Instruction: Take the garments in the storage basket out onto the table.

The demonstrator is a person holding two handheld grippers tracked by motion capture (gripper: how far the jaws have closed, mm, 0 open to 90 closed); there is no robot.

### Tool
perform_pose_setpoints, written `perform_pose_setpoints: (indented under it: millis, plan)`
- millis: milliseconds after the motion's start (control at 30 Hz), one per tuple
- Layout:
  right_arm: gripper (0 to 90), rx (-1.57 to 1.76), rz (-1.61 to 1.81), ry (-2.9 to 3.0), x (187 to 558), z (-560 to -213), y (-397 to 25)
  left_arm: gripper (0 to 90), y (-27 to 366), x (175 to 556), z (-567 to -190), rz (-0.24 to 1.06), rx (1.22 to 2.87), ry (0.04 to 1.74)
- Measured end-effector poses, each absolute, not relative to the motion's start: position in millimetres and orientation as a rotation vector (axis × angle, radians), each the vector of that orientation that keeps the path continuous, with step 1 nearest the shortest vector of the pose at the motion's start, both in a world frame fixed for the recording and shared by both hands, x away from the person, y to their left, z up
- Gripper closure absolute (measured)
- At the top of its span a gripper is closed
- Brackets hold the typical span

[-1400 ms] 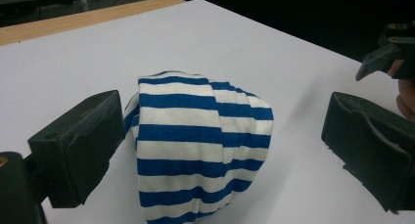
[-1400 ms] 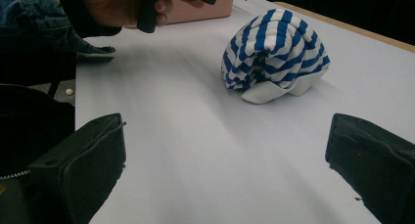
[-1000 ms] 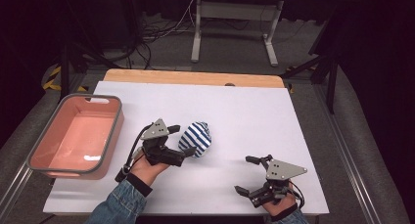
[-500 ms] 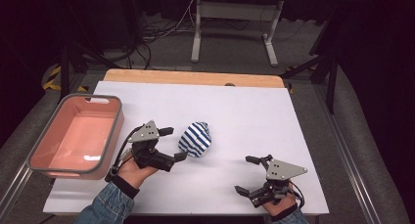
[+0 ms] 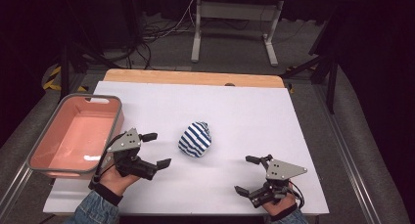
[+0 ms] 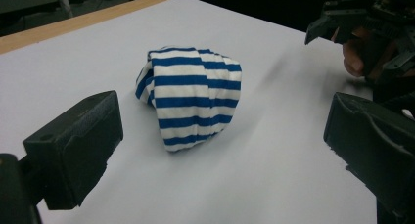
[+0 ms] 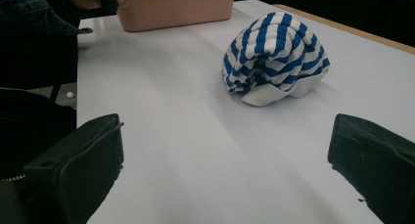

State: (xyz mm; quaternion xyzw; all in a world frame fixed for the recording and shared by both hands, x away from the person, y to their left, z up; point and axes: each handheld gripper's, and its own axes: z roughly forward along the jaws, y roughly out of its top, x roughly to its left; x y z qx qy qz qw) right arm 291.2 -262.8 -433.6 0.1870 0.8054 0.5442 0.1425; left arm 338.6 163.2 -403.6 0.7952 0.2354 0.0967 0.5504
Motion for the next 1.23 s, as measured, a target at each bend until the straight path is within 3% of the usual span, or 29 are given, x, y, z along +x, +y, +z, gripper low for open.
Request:
perform_pose_setpoints:
  millis: [233, 833, 1233]
  plan:
    - [0.6, 0.545, 1.575, 2.32, 291.8, -433.8, -263.8, 0.6, 184.0, 330.7, -421.2, 0.255, 1.86, 0.576]
    - [0.5, 0.579, 1.58, 2.316, 295.5, -437.2, -269.2, 0.8, 214.8, 323.5, -464.4, 0.124, 1.783, 0.705]
    - [0.5, 0.599, 1.585, 2.314, 296.9, -439.1, -271.3, 1.3, 210.5, 319.6, -469.1, 0.233, 1.835, 0.669]
